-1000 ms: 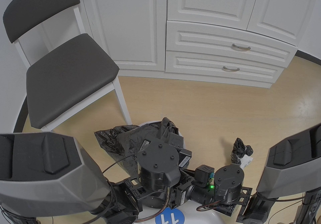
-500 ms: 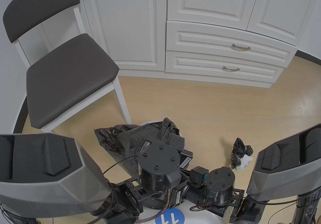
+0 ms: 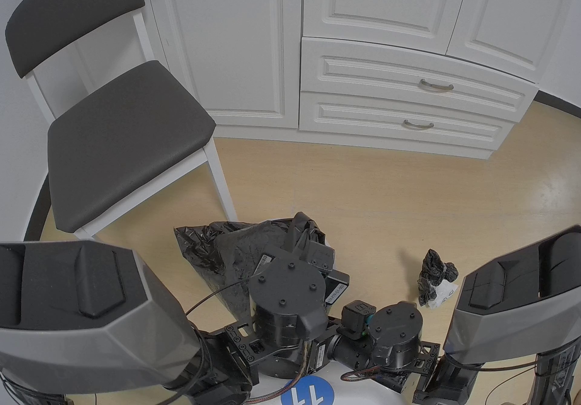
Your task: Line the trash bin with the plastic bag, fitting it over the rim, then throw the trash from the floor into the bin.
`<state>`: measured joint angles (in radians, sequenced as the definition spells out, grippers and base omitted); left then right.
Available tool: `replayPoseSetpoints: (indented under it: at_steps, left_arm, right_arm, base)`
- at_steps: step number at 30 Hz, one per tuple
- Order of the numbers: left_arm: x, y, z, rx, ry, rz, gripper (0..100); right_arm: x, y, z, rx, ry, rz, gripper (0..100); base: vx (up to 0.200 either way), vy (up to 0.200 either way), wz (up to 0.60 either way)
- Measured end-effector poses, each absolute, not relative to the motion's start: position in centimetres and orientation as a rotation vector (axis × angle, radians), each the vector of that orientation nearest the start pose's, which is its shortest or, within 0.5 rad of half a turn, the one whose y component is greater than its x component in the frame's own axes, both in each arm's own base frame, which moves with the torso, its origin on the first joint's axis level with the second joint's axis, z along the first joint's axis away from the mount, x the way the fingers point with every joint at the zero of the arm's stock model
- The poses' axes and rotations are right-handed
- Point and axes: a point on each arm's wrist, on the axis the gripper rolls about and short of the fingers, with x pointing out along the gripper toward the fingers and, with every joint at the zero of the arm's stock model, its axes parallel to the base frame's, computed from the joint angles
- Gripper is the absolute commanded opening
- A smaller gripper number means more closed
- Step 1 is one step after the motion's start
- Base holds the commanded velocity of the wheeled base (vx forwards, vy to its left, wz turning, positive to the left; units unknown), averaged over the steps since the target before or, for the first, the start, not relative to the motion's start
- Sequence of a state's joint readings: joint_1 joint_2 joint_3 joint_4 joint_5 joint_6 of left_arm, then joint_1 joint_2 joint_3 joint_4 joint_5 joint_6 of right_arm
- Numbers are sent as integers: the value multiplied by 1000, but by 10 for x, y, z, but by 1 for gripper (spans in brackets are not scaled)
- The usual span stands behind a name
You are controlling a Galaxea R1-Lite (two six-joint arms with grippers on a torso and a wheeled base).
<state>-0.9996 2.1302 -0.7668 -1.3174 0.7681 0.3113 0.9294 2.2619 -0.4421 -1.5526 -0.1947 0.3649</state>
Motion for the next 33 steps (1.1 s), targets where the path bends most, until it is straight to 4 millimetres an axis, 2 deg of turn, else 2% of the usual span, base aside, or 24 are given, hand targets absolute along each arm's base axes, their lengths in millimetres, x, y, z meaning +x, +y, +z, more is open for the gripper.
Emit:
replayPoseSetpoints:
  at_steps: [10, 17, 18, 33]
  left_arm:
    - [210, -298, 98, 333, -17, -236, 0]
    - [207, -289, 102, 336, -12, -231, 0]
    - [206, -287, 100, 341, -6, -231, 100]
    - [203, -263, 93, 390, 48, -198, 100]
  right_arm:
    - [195, 253, 16, 203, 359, 673, 0]
    - [196, 252, 16, 200, 361, 669, 0]
    - [196, 252, 16, 200, 359, 669, 0]
    - [196, 252, 17, 195, 354, 668, 0]
  base:
    - [0, 0, 0]
    - [0, 0, 0]
    - [0, 0, 0]
    - [0, 0, 0]
